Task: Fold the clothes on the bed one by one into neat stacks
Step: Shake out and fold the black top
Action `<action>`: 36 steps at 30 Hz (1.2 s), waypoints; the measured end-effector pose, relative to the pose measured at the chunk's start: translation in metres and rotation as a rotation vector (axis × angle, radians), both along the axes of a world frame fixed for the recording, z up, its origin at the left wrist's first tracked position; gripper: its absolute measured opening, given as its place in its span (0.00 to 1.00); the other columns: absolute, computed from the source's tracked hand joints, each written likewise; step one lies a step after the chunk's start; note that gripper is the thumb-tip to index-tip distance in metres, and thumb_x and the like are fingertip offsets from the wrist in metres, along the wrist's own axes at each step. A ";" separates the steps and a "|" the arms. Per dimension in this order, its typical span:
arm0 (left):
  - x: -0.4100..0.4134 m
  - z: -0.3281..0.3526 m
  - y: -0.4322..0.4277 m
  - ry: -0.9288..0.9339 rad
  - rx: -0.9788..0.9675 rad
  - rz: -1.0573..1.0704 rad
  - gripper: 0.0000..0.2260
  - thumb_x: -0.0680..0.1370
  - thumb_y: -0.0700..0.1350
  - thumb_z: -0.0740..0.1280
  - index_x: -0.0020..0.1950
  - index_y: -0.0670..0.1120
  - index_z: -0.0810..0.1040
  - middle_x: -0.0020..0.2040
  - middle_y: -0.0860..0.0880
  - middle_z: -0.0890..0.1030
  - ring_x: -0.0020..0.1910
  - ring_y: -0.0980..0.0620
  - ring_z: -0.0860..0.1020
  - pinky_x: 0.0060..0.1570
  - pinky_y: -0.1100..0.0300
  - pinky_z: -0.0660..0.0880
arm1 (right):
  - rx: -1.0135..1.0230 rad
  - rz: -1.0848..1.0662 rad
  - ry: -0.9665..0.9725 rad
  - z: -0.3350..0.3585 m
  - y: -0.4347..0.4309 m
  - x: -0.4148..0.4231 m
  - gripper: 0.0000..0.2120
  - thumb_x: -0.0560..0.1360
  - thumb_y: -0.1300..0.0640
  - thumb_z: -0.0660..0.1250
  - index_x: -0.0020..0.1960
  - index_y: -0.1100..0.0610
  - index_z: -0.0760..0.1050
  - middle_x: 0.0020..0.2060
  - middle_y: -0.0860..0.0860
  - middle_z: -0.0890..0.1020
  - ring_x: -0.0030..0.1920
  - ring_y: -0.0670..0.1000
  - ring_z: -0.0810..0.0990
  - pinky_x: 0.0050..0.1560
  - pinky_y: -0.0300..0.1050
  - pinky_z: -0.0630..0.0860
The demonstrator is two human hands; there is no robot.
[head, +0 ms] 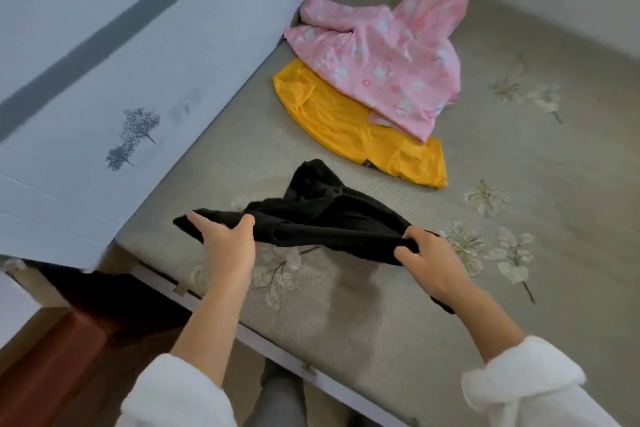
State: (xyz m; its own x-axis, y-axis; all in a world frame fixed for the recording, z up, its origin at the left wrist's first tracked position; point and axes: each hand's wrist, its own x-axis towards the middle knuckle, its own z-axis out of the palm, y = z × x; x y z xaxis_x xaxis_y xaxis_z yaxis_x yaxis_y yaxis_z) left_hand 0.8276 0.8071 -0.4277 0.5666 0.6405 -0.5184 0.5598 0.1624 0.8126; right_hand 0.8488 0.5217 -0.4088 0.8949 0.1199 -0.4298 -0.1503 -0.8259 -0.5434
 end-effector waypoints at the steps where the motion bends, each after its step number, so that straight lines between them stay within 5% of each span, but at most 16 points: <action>1: 0.002 0.013 -0.016 -0.069 0.053 -0.071 0.41 0.75 0.40 0.65 0.78 0.51 0.40 0.72 0.41 0.67 0.67 0.45 0.72 0.63 0.47 0.73 | -0.039 0.033 -0.023 0.014 -0.019 -0.001 0.11 0.72 0.47 0.66 0.38 0.51 0.69 0.29 0.49 0.75 0.29 0.49 0.74 0.29 0.45 0.64; 4: 0.008 0.046 -0.065 -0.162 0.193 -0.331 0.27 0.77 0.39 0.62 0.76 0.50 0.62 0.66 0.48 0.75 0.58 0.57 0.78 0.56 0.54 0.77 | -0.336 0.210 -0.015 0.042 -0.079 -0.001 0.14 0.68 0.43 0.70 0.38 0.48 0.67 0.33 0.46 0.76 0.33 0.47 0.74 0.29 0.44 0.65; 7: 0.003 0.072 -0.141 -0.199 0.210 -0.560 0.17 0.78 0.38 0.59 0.63 0.48 0.79 0.54 0.56 0.80 0.51 0.58 0.79 0.57 0.56 0.77 | -0.466 0.176 -0.034 0.066 -0.164 -0.009 0.08 0.71 0.54 0.67 0.40 0.54 0.68 0.36 0.50 0.76 0.36 0.52 0.75 0.31 0.45 0.67; 11: -0.010 0.096 -0.228 -0.255 0.306 -0.773 0.25 0.73 0.35 0.64 0.69 0.50 0.73 0.55 0.49 0.79 0.40 0.59 0.79 0.37 0.67 0.74 | -0.324 0.013 -0.172 0.098 -0.275 -0.031 0.06 0.73 0.58 0.66 0.43 0.54 0.69 0.34 0.51 0.77 0.35 0.53 0.76 0.32 0.46 0.70; 13: -0.019 0.104 -0.262 -0.254 0.526 -0.910 0.28 0.72 0.34 0.65 0.72 0.49 0.69 0.56 0.48 0.75 0.48 0.52 0.78 0.43 0.64 0.73 | -0.233 -0.053 -0.216 0.118 -0.318 -0.047 0.08 0.74 0.57 0.68 0.50 0.50 0.70 0.35 0.51 0.79 0.35 0.51 0.77 0.32 0.45 0.72; 16: -0.027 0.120 -0.302 -0.356 0.743 -0.796 0.16 0.74 0.40 0.68 0.62 0.47 0.78 0.51 0.48 0.79 0.50 0.49 0.77 0.44 0.62 0.68 | -0.209 -0.066 -0.288 0.140 -0.363 -0.067 0.09 0.75 0.55 0.69 0.52 0.46 0.71 0.38 0.51 0.80 0.38 0.52 0.78 0.37 0.49 0.75; 19: -0.026 0.141 -0.331 -0.481 0.631 -0.667 0.09 0.74 0.38 0.65 0.49 0.48 0.83 0.44 0.49 0.84 0.42 0.52 0.79 0.39 0.58 0.73 | -0.310 -0.138 -0.407 0.159 -0.396 -0.082 0.06 0.73 0.56 0.69 0.41 0.53 0.73 0.36 0.51 0.78 0.38 0.55 0.76 0.35 0.48 0.71; 22: -0.024 0.165 -0.353 -0.573 0.335 -0.563 0.11 0.75 0.38 0.63 0.42 0.53 0.80 0.38 0.51 0.83 0.38 0.50 0.82 0.37 0.56 0.79 | -0.051 -0.299 -0.431 0.185 -0.422 -0.097 0.08 0.69 0.58 0.75 0.43 0.53 0.75 0.36 0.53 0.81 0.38 0.54 0.79 0.35 0.46 0.73; 26: -0.017 0.201 -0.375 -0.742 0.240 -0.432 0.08 0.74 0.41 0.63 0.35 0.48 0.76 0.26 0.53 0.76 0.27 0.53 0.74 0.26 0.64 0.71 | 0.368 -0.288 -0.467 0.232 -0.443 -0.114 0.09 0.67 0.59 0.77 0.46 0.50 0.82 0.37 0.53 0.85 0.39 0.52 0.85 0.37 0.40 0.80; 29: -0.005 0.232 -0.384 -0.889 0.187 -0.304 0.09 0.70 0.40 0.62 0.30 0.44 0.68 0.23 0.50 0.65 0.28 0.48 0.64 0.27 0.55 0.60 | 0.458 -0.197 -0.423 0.265 -0.454 -0.117 0.10 0.65 0.56 0.77 0.46 0.48 0.85 0.39 0.51 0.86 0.39 0.50 0.86 0.36 0.35 0.78; 32: 0.013 0.254 -0.387 -0.996 0.233 -0.284 0.12 0.68 0.41 0.61 0.27 0.50 0.62 0.23 0.55 0.60 0.30 0.53 0.59 0.31 0.54 0.54 | 0.364 -0.133 -0.398 0.286 -0.470 -0.109 0.13 0.64 0.62 0.78 0.46 0.49 0.85 0.39 0.50 0.86 0.39 0.49 0.86 0.38 0.37 0.79; 36: 0.049 0.243 -0.395 -0.795 0.478 -0.452 0.14 0.72 0.44 0.61 0.26 0.47 0.65 0.22 0.54 0.66 0.28 0.55 0.63 0.30 0.60 0.61 | -0.060 -0.238 -0.445 0.272 -0.486 -0.075 0.02 0.69 0.60 0.75 0.39 0.56 0.82 0.26 0.46 0.79 0.32 0.48 0.80 0.33 0.40 0.69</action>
